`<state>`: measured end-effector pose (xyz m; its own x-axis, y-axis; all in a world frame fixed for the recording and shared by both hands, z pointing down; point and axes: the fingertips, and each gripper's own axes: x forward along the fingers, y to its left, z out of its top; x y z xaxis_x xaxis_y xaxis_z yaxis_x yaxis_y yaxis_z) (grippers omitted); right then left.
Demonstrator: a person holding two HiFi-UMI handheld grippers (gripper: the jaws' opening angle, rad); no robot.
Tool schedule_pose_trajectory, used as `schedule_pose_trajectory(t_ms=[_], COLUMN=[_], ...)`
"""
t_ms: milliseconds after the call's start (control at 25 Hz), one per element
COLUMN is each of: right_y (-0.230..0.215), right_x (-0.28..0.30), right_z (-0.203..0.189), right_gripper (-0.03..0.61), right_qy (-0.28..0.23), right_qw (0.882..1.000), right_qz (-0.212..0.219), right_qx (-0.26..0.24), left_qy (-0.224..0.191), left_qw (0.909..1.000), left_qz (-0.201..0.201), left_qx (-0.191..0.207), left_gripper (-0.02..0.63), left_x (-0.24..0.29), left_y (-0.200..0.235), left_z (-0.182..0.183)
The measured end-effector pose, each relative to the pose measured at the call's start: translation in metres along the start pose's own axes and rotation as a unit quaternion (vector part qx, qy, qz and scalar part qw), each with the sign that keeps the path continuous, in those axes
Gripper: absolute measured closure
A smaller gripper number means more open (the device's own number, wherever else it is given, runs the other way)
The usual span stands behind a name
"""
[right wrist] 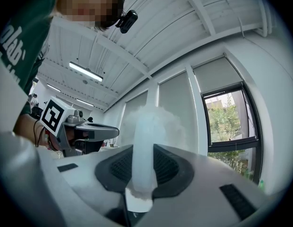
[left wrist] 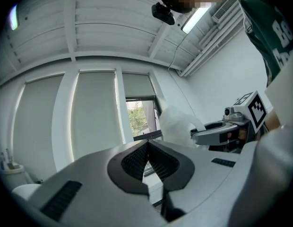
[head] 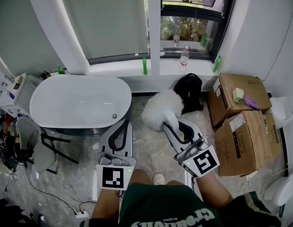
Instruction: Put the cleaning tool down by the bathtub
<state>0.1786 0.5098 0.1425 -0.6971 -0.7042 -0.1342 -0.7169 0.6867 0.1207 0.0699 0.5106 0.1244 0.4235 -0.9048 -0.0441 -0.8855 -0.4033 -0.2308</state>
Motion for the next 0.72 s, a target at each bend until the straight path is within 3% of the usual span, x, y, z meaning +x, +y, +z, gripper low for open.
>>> schedule_pose_trajectory(t_ms=[720], right_y=[-0.023], right_x=[0.041], right_z=[0.002], right_gripper=[0.486], right_qy=[-0.010], right_qw=[1.000], right_qz=[0.002], right_qx=[-0.018], left_qy=[-0.029], left_qw=[0.9995], left_qz=[-0.007], left_qx=[0.014], left_gripper=[0.607], left_x=[0.045], left_y=[0.028], left_z=[0.007])
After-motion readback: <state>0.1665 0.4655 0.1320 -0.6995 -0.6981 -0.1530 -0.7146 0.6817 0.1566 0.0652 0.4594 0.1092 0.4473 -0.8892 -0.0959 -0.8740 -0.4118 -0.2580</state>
